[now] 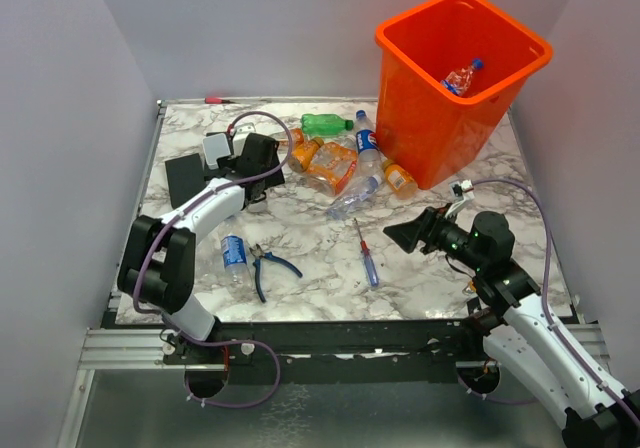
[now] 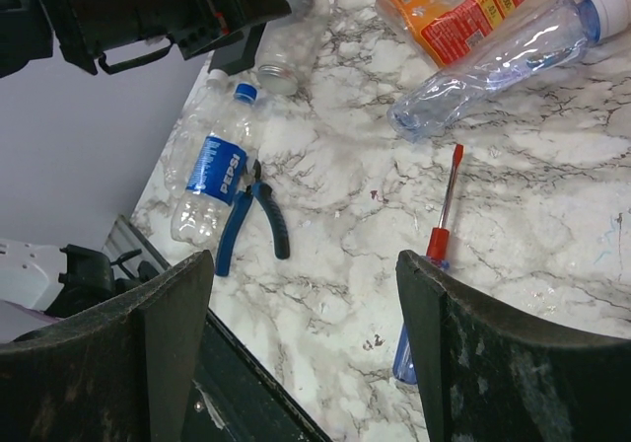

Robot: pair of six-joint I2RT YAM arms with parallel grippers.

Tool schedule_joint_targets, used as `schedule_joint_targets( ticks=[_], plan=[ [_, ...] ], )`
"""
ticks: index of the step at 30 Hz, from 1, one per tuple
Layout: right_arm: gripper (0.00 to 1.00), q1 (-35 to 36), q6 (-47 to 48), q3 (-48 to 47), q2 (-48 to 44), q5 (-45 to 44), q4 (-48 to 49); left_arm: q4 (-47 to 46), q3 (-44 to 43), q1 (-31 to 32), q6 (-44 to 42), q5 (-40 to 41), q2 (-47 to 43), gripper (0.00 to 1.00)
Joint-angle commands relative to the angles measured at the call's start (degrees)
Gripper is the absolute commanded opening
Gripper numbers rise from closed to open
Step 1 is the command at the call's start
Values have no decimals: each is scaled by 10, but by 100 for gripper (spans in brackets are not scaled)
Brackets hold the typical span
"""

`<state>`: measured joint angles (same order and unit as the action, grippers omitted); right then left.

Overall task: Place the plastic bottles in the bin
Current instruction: Pick up the plastic bottle at the center of the board.

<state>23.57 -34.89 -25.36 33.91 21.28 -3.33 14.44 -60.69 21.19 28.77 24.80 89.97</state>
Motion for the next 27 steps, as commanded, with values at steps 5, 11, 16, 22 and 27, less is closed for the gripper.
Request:
schedule_joint_targets(
  ticks=[5,11,16,22,27],
  plan=[
    [78,3,24,1,-9,9,-26,64,-32,-21,13,37,64,99],
    [78,4,28,1,-16,11,-29,65,-48,-27,10,35,100,98],
    [78,4,31,-3,-22,6,-41,62,-60,-30,3,20,129,89],
    [78,3,34,-5,-26,2,-51,39,-47,-30,0,-5,129,68],
    [78,3,33,-10,-22,16,-48,25,-29,-30,10,-37,100,53]
  ],
)
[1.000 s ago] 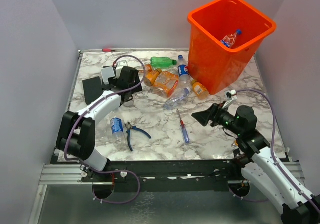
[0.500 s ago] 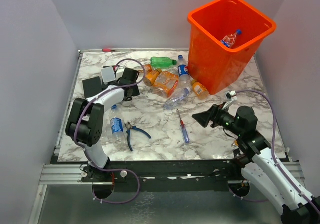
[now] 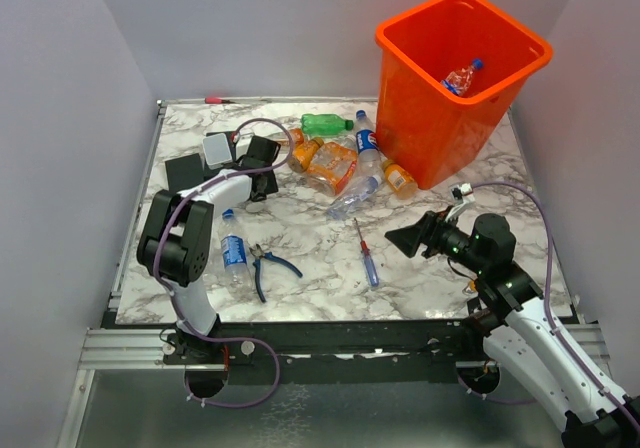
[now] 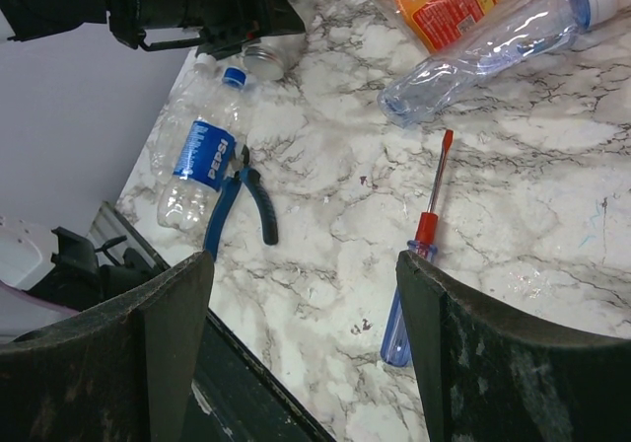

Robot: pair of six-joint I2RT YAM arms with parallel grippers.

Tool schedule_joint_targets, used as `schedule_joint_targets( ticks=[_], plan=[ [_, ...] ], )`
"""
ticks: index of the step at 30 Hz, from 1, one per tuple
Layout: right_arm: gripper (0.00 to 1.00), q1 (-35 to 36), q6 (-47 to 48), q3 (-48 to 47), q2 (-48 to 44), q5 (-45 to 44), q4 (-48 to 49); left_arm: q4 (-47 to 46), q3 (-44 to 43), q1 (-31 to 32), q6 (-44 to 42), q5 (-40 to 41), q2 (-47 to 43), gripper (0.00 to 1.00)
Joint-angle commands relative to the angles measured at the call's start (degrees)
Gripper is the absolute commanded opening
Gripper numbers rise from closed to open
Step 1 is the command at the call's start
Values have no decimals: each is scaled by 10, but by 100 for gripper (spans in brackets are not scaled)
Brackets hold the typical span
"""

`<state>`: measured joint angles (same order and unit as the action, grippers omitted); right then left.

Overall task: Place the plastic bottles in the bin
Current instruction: Pick up the plastic bottle at the center of the board, then place the plastic bottle in the trash bin.

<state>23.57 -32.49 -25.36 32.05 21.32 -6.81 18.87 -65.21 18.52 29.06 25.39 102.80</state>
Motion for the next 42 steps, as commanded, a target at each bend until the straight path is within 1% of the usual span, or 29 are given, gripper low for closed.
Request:
schedule_joint_targets(
  ticks=[1,4,7,9,11,16,18,19,22,25,32,35,38,42],
  plan=[
    [78,4,9,-10,0,24,-11,-26,24,-3,16,-60,-43,52],
    [78,3,5,-9,11,49,7,-68,70,-2,71,-130,-112,50],
    [78,5,-6,-5,36,71,36,-173,165,10,168,-219,-209,48],
    [79,15,-12,-5,58,77,60,-252,238,35,236,-238,-271,48],
    [80,45,-13,-11,87,60,80,-305,284,77,289,-223,-323,48],
    [84,157,-11,-50,186,-21,107,-365,348,187,362,-119,-409,47],
    [85,188,-23,-59,222,-33,135,-398,371,218,370,-94,-434,47],
    [88,200,-29,-62,235,-41,155,-410,379,231,367,-84,-445,47],
    [94,222,-40,-75,264,-59,189,-437,404,249,353,-75,-475,45],
    [96,231,-51,-86,287,-84,217,-473,432,259,358,-71,-504,43],
    [97,256,-100,-111,351,-130,291,-529,468,297,358,-5,-562,41],
    [97,263,-109,-123,373,-137,318,-538,475,304,364,2,-570,40],
    [96,273,-106,-143,393,-144,322,-549,487,310,380,12,-577,39],
    [94,285,-103,-146,400,-161,350,-558,495,315,389,19,-584,38]
  ],
)
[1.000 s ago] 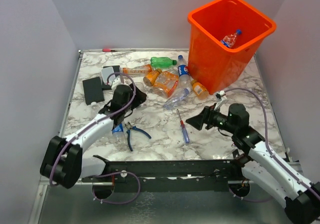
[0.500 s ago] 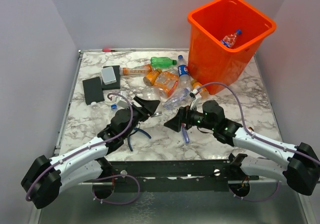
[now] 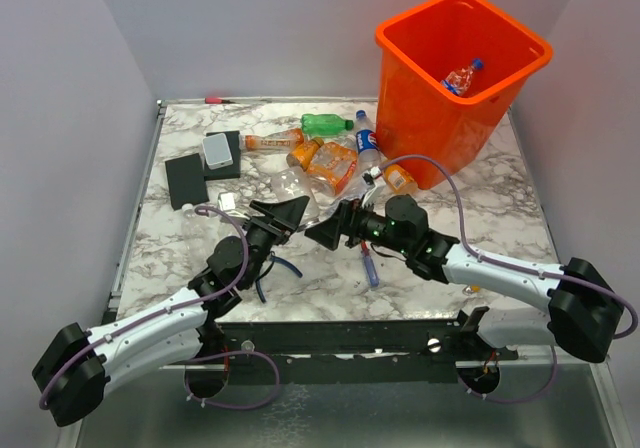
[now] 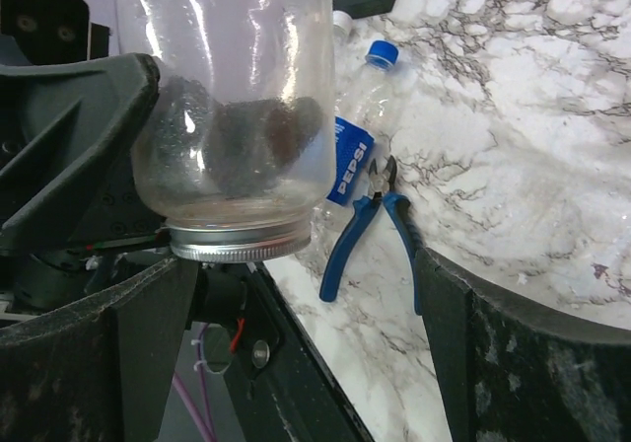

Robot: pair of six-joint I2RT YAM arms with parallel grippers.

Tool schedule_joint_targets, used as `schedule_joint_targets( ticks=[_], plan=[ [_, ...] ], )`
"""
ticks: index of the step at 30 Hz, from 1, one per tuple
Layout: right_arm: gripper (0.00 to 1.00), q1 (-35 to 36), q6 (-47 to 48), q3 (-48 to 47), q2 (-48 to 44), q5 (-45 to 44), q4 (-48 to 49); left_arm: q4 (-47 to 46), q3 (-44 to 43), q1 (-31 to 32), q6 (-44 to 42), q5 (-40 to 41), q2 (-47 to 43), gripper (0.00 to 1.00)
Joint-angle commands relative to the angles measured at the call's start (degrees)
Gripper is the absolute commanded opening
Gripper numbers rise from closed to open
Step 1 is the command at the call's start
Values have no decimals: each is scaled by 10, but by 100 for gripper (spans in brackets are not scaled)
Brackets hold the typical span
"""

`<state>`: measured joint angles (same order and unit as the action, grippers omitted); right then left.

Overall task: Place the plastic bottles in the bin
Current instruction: Place the plastic bottle in the trash bin.

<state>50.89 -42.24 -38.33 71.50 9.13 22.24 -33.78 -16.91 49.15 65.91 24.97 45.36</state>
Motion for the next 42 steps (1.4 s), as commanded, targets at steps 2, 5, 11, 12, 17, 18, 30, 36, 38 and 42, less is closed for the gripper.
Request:
schedule_joint_targets(
  ticks=[2,5,11,12,17,18,30,36,38,42],
  plan=[
    [94,16,-2,-13,5,-40,81,-35,16,10,29,26,-13,38],
    [95,23,13,-19,7,-34,93,-38,22,12,41,37,-19,38],
    [91,27,10,-44,33,-39,66,-45,17,17,51,31,-17,37],
    [89,27,8,-46,37,-37,65,-46,17,20,51,33,-17,37],
    [78,29,4,-47,45,-30,72,-47,17,29,48,41,-27,37],
    [75,30,6,-47,45,-30,73,-47,18,29,48,43,-30,37],
    [87,32,14,-23,17,-7,65,-46,26,31,41,57,-43,37],
    [88,32,14,-9,1,-5,62,-46,28,31,41,57,-44,37],
    [90,32,17,-9,-1,3,61,-46,29,31,41,57,-43,37],
    [90,32,21,-16,5,8,52,-45,29,31,43,52,-41,37]
  ],
)
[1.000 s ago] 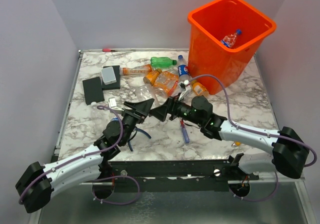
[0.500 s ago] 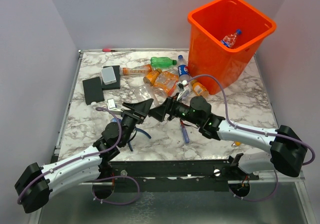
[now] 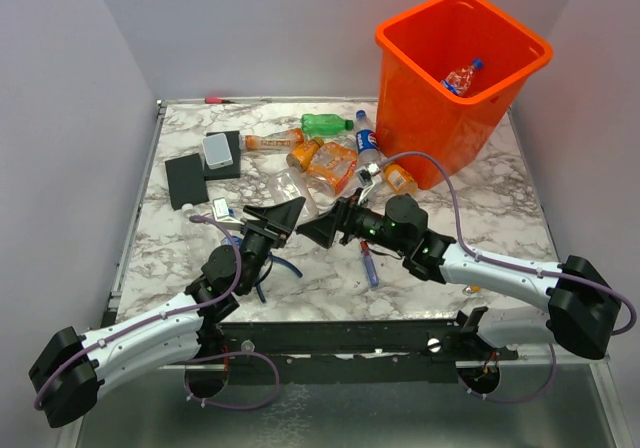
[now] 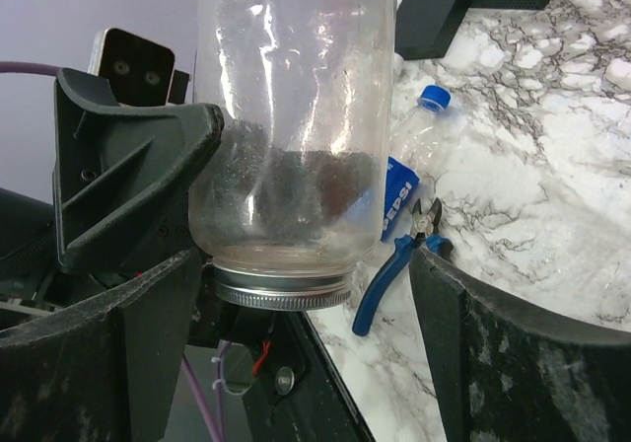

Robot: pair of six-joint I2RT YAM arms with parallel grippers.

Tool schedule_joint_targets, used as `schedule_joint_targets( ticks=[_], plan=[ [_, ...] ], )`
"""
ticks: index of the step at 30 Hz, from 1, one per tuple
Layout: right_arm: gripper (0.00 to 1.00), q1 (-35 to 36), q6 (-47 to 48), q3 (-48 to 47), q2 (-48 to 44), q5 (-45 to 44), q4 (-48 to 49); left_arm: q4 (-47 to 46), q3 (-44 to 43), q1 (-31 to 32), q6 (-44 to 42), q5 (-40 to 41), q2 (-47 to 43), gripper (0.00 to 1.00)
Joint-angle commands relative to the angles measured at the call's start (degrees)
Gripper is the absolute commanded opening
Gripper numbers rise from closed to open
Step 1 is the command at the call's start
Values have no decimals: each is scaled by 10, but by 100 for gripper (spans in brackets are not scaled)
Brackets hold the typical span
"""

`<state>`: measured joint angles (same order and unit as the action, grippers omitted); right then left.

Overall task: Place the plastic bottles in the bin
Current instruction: Place the plastic bottle in the trash bin.

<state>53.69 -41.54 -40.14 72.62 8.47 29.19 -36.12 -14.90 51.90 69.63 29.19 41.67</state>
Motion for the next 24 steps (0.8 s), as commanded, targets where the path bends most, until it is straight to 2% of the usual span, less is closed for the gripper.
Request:
schedule_joint_targets(
  ticks=[1,8,12,16,18,22,24],
  plan=[
    [88,4,15,-3,-2,15,-23,-22,9,4,8,7,-3,37],
    [73,4,19,-26,20,14,-31,-22,6,5,9,-5,-4,36],
    [77,4,17,-34,31,21,-26,-22,6,6,9,-11,-4,36],
    [77,4,16,-42,41,23,-24,-23,5,7,13,-17,0,36],
    [72,4,17,-45,44,22,-22,-23,5,8,12,-18,1,36],
    [48,4,21,-39,39,19,-13,-22,6,9,10,-18,-4,36],
    [40,4,24,-34,33,20,-13,-22,8,9,7,-18,-8,38]
  ],
)
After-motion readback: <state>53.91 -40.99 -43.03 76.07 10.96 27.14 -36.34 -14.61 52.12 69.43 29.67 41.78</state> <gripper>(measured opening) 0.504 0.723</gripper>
